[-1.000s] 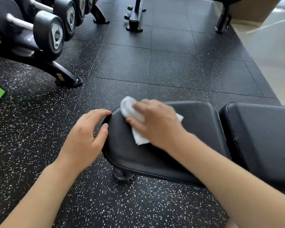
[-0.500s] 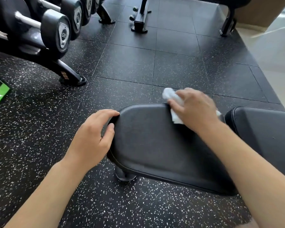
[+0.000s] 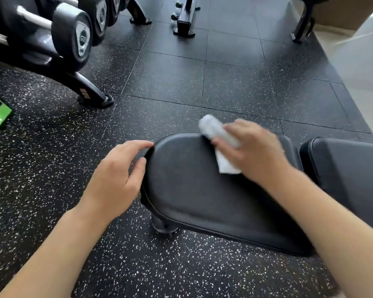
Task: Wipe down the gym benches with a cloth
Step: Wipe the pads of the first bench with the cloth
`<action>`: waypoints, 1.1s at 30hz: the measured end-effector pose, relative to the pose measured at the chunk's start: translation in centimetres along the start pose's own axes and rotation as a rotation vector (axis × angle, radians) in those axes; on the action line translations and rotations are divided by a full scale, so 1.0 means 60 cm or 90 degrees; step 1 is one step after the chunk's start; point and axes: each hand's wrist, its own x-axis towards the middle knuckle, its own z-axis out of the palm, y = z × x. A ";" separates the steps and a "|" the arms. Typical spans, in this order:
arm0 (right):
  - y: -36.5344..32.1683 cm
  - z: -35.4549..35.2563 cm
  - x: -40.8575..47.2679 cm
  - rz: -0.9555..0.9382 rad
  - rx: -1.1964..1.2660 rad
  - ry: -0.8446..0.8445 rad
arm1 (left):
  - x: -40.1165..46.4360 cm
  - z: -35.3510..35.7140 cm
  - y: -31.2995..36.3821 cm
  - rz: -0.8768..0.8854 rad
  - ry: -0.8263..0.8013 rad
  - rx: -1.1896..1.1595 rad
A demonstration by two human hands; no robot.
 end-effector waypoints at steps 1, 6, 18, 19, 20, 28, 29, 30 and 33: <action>0.026 -0.001 0.015 0.062 0.004 0.006 | -0.001 0.000 0.000 -0.001 -0.001 -0.001; -0.035 0.011 0.008 0.034 0.019 -0.004 | -0.005 -0.004 0.000 0.006 -0.008 0.009; -0.073 0.034 0.028 -0.011 0.049 0.006 | -0.009 -0.020 -0.014 -0.014 -0.040 0.022; -0.063 0.036 0.040 0.023 0.048 0.006 | -0.011 -0.021 -0.016 -0.014 -0.045 0.027; -0.063 0.037 0.043 0.033 0.043 0.005 | -0.012 -0.022 -0.017 -0.014 -0.049 0.031; -0.179 0.029 -0.075 -0.269 0.131 -0.057 | -0.016 -0.026 -0.032 -0.037 -0.047 -0.034; -0.168 0.026 -0.083 -0.278 0.142 -0.063 | -0.014 -0.022 -0.028 -0.026 -0.049 -0.038; -0.150 0.020 -0.088 -0.264 0.139 -0.063 | -0.011 -0.017 -0.020 -0.007 -0.052 -0.032; -0.063 0.000 -0.082 -0.123 0.086 -0.016 | -0.001 0.008 0.023 0.083 -0.076 0.014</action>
